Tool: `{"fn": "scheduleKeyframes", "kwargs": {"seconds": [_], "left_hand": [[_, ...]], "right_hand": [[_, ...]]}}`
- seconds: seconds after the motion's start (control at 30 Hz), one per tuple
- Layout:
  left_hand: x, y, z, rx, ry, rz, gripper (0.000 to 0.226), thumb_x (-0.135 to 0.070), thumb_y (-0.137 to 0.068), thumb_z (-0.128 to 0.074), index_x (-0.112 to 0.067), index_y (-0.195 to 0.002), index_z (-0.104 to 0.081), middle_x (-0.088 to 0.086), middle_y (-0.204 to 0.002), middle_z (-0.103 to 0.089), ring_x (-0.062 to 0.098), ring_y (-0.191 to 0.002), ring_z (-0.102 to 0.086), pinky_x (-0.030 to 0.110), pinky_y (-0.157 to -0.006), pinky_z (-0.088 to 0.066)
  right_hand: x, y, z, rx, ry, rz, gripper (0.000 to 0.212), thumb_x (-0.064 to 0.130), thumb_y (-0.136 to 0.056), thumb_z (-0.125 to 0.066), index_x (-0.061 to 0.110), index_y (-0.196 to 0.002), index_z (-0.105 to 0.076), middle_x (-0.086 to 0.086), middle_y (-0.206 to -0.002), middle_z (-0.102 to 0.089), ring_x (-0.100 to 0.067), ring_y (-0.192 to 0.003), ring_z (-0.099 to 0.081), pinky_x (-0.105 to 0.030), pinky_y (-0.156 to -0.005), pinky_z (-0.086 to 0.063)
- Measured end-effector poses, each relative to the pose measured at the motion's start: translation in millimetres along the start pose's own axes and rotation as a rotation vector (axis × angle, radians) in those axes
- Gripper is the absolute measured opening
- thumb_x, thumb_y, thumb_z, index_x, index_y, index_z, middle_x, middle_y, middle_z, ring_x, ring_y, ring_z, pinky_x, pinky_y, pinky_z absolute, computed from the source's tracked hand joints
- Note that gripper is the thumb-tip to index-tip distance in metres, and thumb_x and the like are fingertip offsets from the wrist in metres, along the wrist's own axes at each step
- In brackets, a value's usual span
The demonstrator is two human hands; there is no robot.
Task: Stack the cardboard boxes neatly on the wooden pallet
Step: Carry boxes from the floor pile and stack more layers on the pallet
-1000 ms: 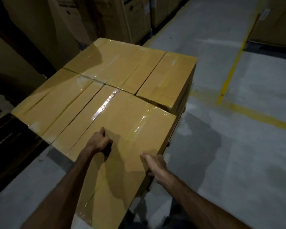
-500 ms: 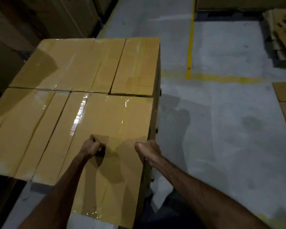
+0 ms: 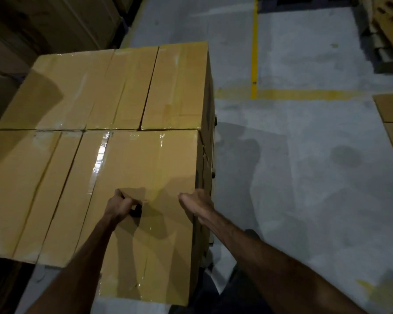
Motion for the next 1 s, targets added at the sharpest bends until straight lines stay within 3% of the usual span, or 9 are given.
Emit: {"fn": "scheduleKeyframes", "kwargs": {"seconds": [0.17,0.33,0.43,0.53,0.6,0.73,0.83,1.0], "left_hand": [[1.2,-8.9,-0.4,-0.025,0.052,0.055,0.044,-0.012,-0.089,-0.072,-0.005,-0.13,-0.057,0.017,-0.118,-0.069,0.034,-0.094,-0.07,0.036,-0.062,-0.058],[-2.0,-16.1,-4.0,-0.004,0.11,0.077,0.044,-0.016,-0.091,-0.074,-0.01,-0.131,-0.058,0.013,-0.12,-0.067,0.035,-0.102,-0.067,0.052,-0.088,-0.061],[-3.6,-20.9,-6.5,0.002,0.116,0.079,0.044,-0.018,-0.091,-0.074,-0.011,-0.131,-0.057,0.012,-0.121,-0.067,0.035,-0.101,-0.067,0.053,-0.088,-0.061],[-2.9,-22.4,-6.7,-0.002,0.123,0.094,0.044,-0.018,-0.091,-0.075,-0.011,-0.131,-0.057,0.012,-0.121,-0.066,0.036,-0.1,-0.067,0.053,-0.088,-0.061],[0.3,-24.4,-5.2,-0.007,0.123,0.105,0.044,-0.018,-0.09,-0.074,-0.011,-0.131,-0.056,0.013,-0.122,-0.066,0.036,-0.102,-0.067,0.055,-0.091,-0.06],[1.4,-29.5,-4.3,0.014,0.138,0.113,0.043,-0.018,-0.09,-0.073,-0.011,-0.129,-0.057,0.014,-0.124,-0.066,0.039,-0.107,-0.066,0.057,-0.096,-0.058],[1.1,-32.7,-6.5,0.018,0.142,0.116,0.04,-0.017,-0.09,-0.073,-0.009,-0.127,-0.059,0.014,-0.123,-0.067,0.04,-0.106,-0.067,0.057,-0.094,-0.059],[-6.1,-33.1,-10.6,0.03,0.143,0.108,0.029,-0.018,-0.088,-0.07,-0.012,-0.116,-0.068,0.015,-0.117,-0.07,0.039,-0.098,-0.068,0.05,-0.085,-0.06]], "right_hand": [[-2.0,-8.6,-1.6,0.013,0.009,-0.008,0.039,0.049,-0.095,-0.068,0.012,-0.083,-0.065,-0.001,-0.083,-0.067,-0.022,-0.083,-0.068,-0.025,-0.061,-0.044],[-4.7,-12.8,1.6,0.005,0.003,-0.004,0.038,0.05,-0.096,-0.067,0.013,-0.089,-0.067,0.0,-0.084,-0.066,-0.019,-0.079,-0.065,-0.024,-0.058,-0.041],[-5.2,-17.1,2.6,0.001,-0.006,-0.009,0.041,0.052,-0.094,-0.068,0.012,-0.098,-0.069,-0.003,-0.096,-0.069,-0.023,-0.091,-0.067,-0.027,-0.065,-0.046],[-2.5,-20.5,2.8,0.0,0.0,0.001,0.037,0.05,-0.096,-0.068,0.013,-0.091,-0.064,0.001,-0.091,-0.066,-0.02,-0.088,-0.064,-0.029,-0.069,-0.05],[-1.1,-23.1,1.3,0.003,-0.015,0.004,0.031,0.047,-0.096,-0.068,0.016,-0.098,-0.064,0.001,-0.095,-0.064,-0.021,-0.093,-0.063,-0.031,-0.076,-0.051],[0.5,-25.8,-0.2,-0.023,0.002,0.0,0.045,0.052,-0.092,-0.069,0.012,-0.113,-0.07,-0.002,-0.107,-0.071,-0.027,-0.101,-0.067,-0.036,-0.083,-0.057],[-0.1,-27.8,0.4,-0.022,-0.041,0.0,0.041,0.049,-0.093,-0.07,0.013,-0.112,-0.07,0.002,-0.098,-0.069,-0.022,-0.094,-0.065,-0.03,-0.076,-0.054],[0.0,-30.2,-2.2,-0.025,-0.1,0.01,0.047,0.047,-0.091,-0.071,0.015,-0.126,-0.07,0.001,-0.114,-0.073,-0.019,-0.098,-0.066,-0.024,-0.07,-0.047]]}}
Point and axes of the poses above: each hand's wrist, its own y-axis away from the middle knuckle, its own z-axis out of the back of the hand, x = y × z, the point moved 9 cm from there along -y, towards the middle knuckle
